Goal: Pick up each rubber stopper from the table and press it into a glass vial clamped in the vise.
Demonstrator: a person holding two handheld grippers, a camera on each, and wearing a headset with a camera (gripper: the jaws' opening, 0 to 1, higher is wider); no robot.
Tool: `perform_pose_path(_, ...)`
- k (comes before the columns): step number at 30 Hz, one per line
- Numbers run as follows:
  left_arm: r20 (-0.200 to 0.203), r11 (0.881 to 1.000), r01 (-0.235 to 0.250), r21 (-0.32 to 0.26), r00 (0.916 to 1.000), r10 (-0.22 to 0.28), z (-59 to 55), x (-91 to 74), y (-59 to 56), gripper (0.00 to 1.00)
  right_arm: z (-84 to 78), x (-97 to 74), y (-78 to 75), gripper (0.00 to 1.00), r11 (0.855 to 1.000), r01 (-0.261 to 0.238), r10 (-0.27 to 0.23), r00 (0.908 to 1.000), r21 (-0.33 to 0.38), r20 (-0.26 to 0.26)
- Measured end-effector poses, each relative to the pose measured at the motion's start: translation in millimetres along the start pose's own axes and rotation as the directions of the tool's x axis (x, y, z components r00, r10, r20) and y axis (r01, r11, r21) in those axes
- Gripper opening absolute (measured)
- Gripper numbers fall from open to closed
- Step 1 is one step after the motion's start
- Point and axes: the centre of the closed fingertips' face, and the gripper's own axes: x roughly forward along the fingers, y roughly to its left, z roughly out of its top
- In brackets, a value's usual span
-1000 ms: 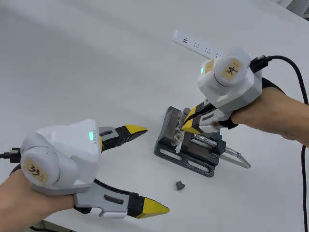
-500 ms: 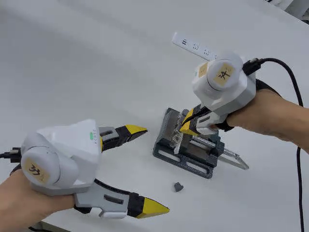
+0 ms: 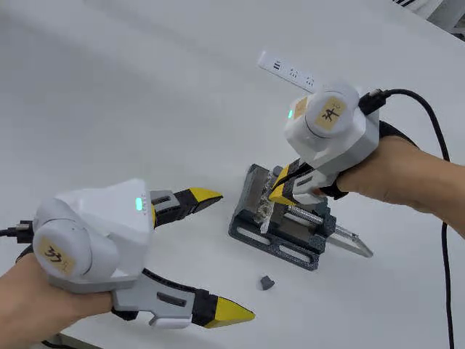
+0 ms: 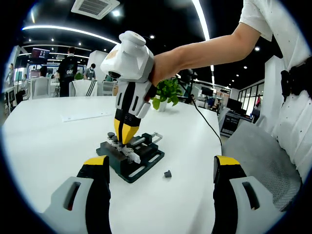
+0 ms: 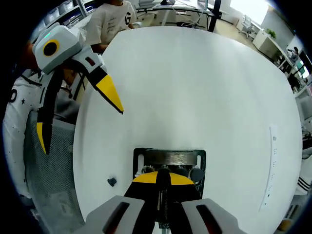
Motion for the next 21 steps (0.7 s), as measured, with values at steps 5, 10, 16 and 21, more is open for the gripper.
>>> perform_pose_path(5, 0.0, 1.0, -0.002, 0.002, 1.0, 0.002, 0.7, -0.2, -0.2, 0.87, -0.9, 1.2, -1.0, 0.0, 1.0, 0.001, -0.001, 0.9999, -0.003, -0.01)
perform_pose_path(10, 0.0, 1.0, -0.003, 0.005, 1.0, 0.003, 1.2, -0.4, 0.0, 0.87, -0.9, 2.2, -2.5, 0.0, 1.0, 0.014, -0.014, 0.9998, -0.02, -0.016)
perform_pose_path(16, -0.005, 1.0, 0.005, 0.013, 1.0, -0.005, 2.6, 0.1, -3.3, 0.87, -1.2, 0.7, -3.4, 0.0, 1.0, 0.014, -0.014, 0.9999, -0.002, -0.002)
perform_pose_path(21, -0.018, 1.0, 0.008, 0.022, 0.9998, -0.007, 2.3, -3.0, -4.3, 0.87, 0.1, -1.3, -1.1, 0.02, 0.999, 0.025, -0.025, 0.9997, -0.022, 0.008)
